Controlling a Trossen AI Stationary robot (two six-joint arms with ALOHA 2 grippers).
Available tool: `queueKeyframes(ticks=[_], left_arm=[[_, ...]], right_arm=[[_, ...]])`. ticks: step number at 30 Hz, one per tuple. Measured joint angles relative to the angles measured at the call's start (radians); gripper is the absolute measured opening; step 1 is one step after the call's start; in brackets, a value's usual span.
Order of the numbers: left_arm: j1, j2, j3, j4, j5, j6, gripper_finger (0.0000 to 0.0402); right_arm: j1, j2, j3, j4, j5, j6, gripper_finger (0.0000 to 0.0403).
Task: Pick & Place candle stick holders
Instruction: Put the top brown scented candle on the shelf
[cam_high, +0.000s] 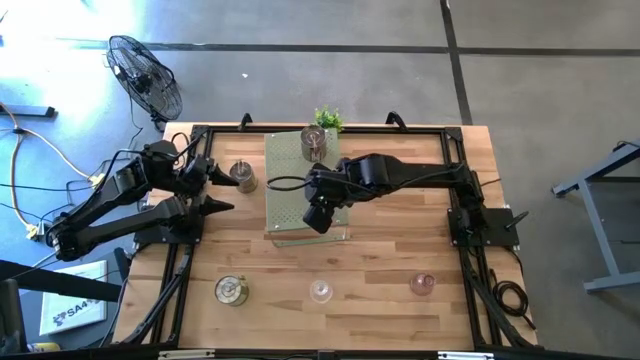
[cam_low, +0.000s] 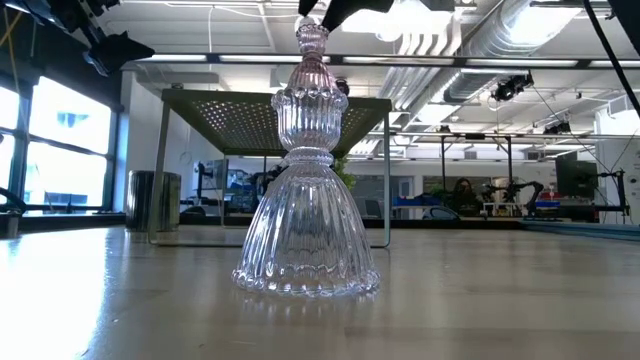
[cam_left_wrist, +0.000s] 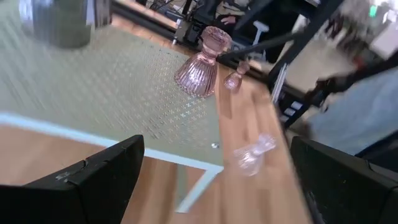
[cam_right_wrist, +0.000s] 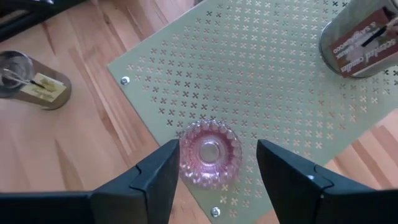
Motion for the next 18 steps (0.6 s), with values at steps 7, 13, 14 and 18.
queueKeyframes(ticks=[7,13,14,18], left_arm=[[0.000,0.012,0.099,-0.026,0.001,-0.148,0.0397],[0.000,0.037,0.299,-0.132,-0.039,-0.134,0.0397],[0.000,0.044,0.340,-0.158,-0.061,-0.131,0.0397],[0.000,0.088,0.516,-0.320,-0.181,-0.069,0.0397]], right_arm=[[0.035,-0.062,0.002,0.022,0.014,0.001,0.0209],[0.126,-0.103,0.003,0.058,0.027,-0.016,0.0209],[0.143,-0.106,0.003,0.059,0.029,-0.016,0.0209],[0.231,-0.107,0.001,0.064,0.095,-0.012,0.0209]])
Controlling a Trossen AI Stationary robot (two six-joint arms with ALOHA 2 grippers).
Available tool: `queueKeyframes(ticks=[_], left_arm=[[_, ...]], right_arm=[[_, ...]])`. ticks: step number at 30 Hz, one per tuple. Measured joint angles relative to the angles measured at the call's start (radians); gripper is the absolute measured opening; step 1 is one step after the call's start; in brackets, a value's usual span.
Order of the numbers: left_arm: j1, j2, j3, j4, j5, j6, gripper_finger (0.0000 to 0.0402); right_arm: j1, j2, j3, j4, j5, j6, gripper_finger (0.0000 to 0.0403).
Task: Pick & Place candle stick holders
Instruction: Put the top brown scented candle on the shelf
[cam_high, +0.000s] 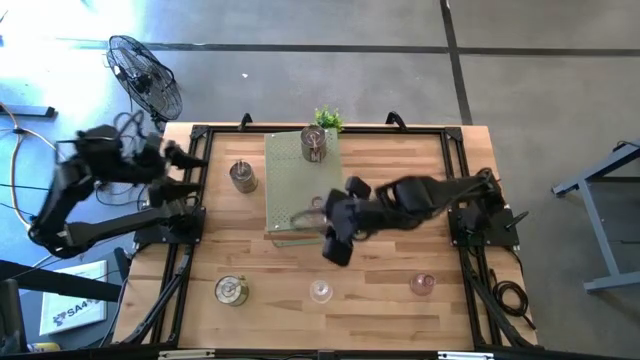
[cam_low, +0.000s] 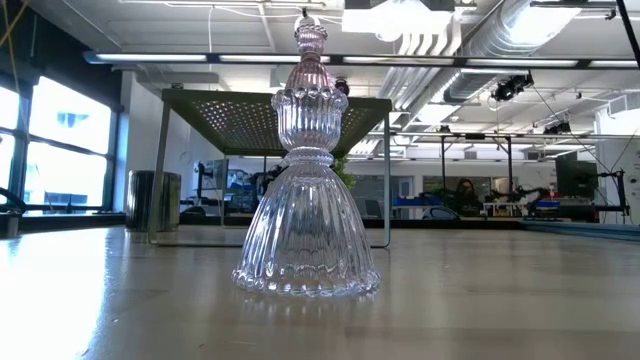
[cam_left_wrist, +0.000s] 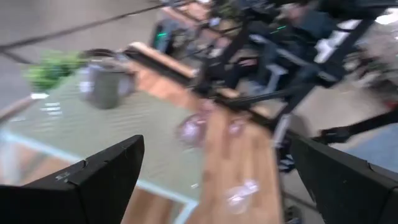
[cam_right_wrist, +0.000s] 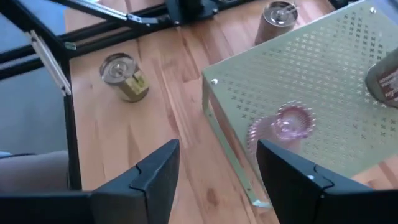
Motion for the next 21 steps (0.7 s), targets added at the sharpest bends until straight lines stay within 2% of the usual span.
queueKeyframes(ticks=[5,10,17,21], left_arm=[[0.000,0.092,0.195,-0.258,-0.212,0.112,0.0397],[0.000,0.209,0.259,-0.420,-0.360,0.179,0.0397],[0.000,0.390,0.236,-0.445,-0.370,0.263,0.0397],[0.000,0.499,0.236,-0.472,-0.419,0.339,0.0397]], right_arm=[[0.104,0.001,-0.053,0.039,0.123,0.057,0.0209],[0.180,0.000,-0.157,0.162,0.182,0.099,0.0209],[0.225,0.002,-0.335,0.418,0.138,0.110,0.0209],[0.236,0.002,-0.425,0.548,0.104,0.110,0.0209]])
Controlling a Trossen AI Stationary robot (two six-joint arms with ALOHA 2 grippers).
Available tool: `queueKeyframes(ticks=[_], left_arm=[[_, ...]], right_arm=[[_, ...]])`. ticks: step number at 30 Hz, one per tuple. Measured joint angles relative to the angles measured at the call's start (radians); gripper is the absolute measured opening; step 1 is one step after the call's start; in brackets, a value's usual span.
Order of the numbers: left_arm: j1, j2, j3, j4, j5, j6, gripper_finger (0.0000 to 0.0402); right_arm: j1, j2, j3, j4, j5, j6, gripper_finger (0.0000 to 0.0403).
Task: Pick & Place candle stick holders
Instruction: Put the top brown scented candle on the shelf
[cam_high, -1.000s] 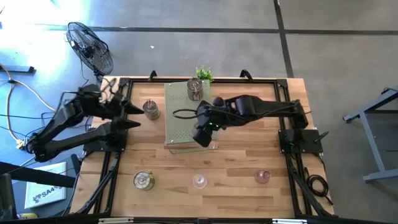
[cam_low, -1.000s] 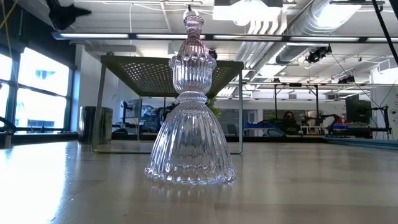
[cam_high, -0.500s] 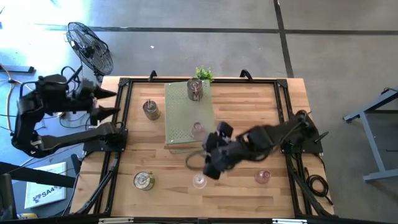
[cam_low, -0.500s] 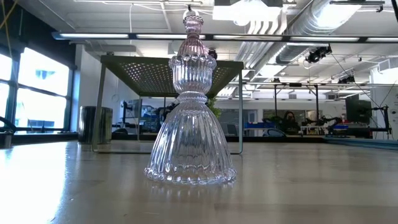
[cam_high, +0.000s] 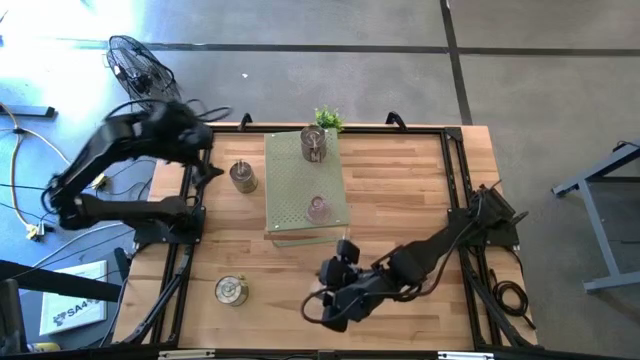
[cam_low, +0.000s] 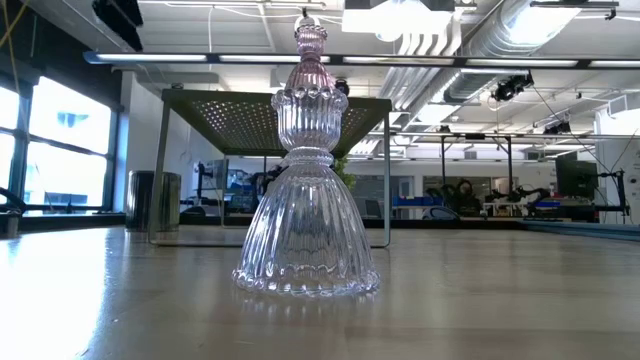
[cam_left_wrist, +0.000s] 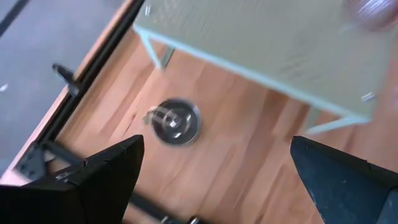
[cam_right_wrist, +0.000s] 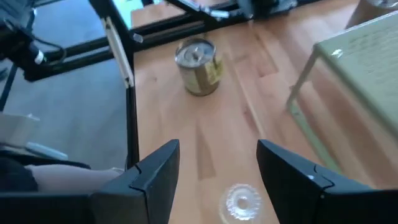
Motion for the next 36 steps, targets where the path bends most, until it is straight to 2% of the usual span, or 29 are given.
queueKeyframes(ticks=[7,14,18,23,29,36], left_arm=[[0.000,0.182,0.000,-0.074,-0.131,0.050,0.0397],[0.000,0.273,0.000,0.013,-0.132,0.109,0.0397],[0.000,0.295,-0.004,0.045,-0.132,0.106,0.0397],[0.000,0.294,-0.124,0.096,-0.129,0.110,0.0397],[0.000,0.294,-0.297,0.209,-0.074,0.167,0.0397],[0.001,0.292,-0.385,0.351,-0.194,0.185,0.0397]], right_arm=[[0.017,0.000,-0.119,0.134,-0.041,0.000,0.0208],[0.051,0.000,-0.168,0.200,-0.034,-0.002,0.0208],[0.083,0.000,-0.168,0.208,0.028,-0.022,0.0208],[0.113,0.000,-0.168,0.215,0.061,-0.024,0.0208],[0.127,0.000,-0.168,0.216,0.093,-0.022,0.0208],[0.129,0.000,-0.168,0.233,0.097,-0.019,0.0208]])
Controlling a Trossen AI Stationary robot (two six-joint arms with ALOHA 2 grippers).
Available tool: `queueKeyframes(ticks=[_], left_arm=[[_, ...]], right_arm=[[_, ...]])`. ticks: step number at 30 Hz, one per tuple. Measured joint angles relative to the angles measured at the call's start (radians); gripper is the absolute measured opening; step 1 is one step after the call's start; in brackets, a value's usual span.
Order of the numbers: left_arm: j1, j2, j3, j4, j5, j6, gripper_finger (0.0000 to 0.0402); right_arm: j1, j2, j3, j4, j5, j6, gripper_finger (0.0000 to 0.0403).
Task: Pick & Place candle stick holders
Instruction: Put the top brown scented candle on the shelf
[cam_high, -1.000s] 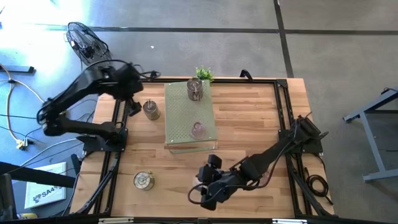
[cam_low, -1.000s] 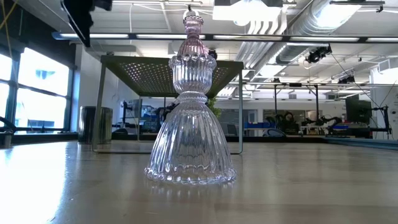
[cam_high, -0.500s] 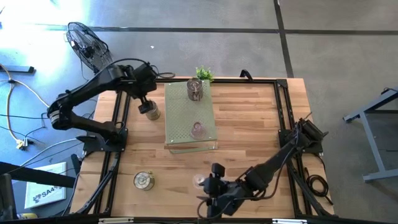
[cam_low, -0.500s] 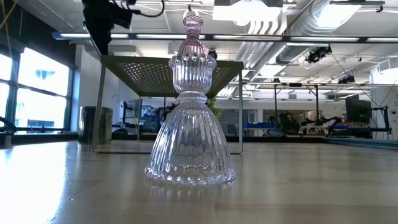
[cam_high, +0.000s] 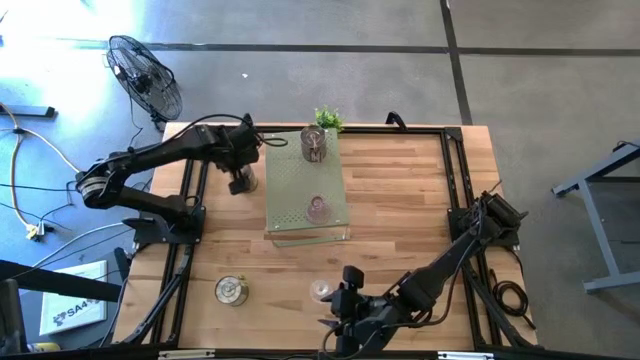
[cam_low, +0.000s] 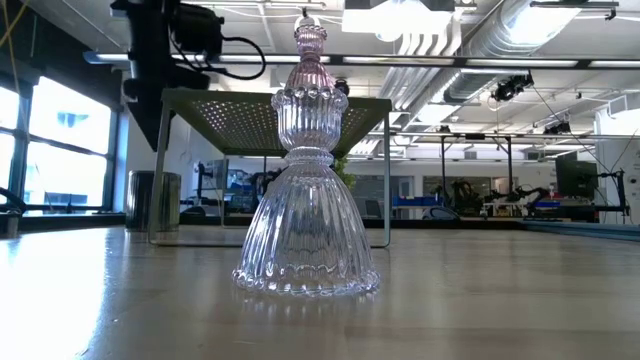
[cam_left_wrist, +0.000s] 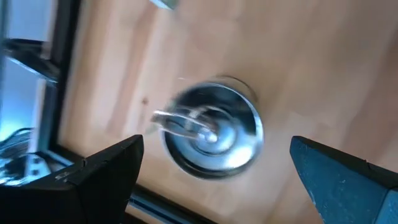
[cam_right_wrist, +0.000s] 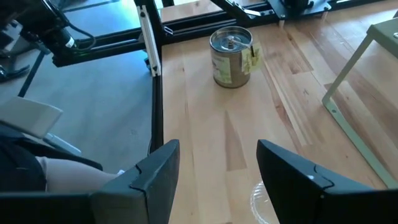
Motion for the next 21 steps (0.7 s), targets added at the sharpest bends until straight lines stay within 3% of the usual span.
queueKeyframes(ticks=[17,21], left_arm=[[0.000,0.000,-0.031,0.010,-0.029,-0.051,0.0397],[0.000,0.000,-0.031,-0.006,0.004,-0.032,0.0397]], right_arm=[[0.000,0.000,0.000,-0.003,-0.002,-0.008,0.0208],[0.000,0.000,0.000,-0.002,0.000,-0.008,0.0208]])
